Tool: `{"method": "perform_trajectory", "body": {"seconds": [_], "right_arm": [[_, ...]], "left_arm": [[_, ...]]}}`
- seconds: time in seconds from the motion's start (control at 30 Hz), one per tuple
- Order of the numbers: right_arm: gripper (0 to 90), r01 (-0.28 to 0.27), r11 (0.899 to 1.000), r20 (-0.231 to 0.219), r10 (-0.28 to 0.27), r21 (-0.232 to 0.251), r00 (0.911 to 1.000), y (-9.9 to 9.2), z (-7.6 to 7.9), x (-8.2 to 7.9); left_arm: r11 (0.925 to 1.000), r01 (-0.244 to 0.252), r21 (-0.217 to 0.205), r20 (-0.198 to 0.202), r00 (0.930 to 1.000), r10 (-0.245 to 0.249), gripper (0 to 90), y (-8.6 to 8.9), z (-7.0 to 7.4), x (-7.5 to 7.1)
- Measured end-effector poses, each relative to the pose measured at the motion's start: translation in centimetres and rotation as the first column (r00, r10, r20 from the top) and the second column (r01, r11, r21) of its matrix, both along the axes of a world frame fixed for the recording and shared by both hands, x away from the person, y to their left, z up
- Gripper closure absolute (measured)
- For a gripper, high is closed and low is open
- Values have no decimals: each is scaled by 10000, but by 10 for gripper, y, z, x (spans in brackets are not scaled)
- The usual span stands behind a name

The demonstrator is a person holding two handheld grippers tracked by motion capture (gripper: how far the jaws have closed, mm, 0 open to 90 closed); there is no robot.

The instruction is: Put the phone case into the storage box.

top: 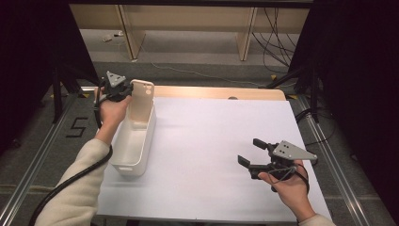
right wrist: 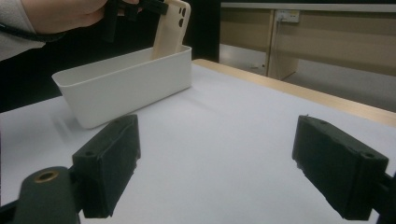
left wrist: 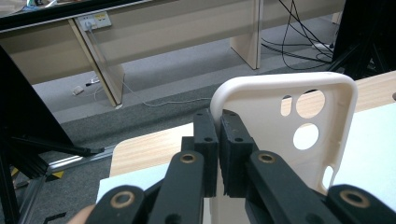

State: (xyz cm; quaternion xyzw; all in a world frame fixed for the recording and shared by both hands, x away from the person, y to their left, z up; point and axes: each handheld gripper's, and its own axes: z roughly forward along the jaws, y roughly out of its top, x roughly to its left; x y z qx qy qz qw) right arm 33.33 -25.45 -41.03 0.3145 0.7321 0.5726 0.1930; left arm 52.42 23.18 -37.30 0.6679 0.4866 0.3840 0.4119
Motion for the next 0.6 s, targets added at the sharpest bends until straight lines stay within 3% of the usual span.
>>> {"method": "perform_trajectory", "body": {"seconds": [0.6], "right_arm": [[163, -16, 10000, -49, 16, 9, 10000, 0, 0, 0]], "left_arm": [[10000, -20, 17, -81, 10000, 21, 863, 0, -1, 3]]}}
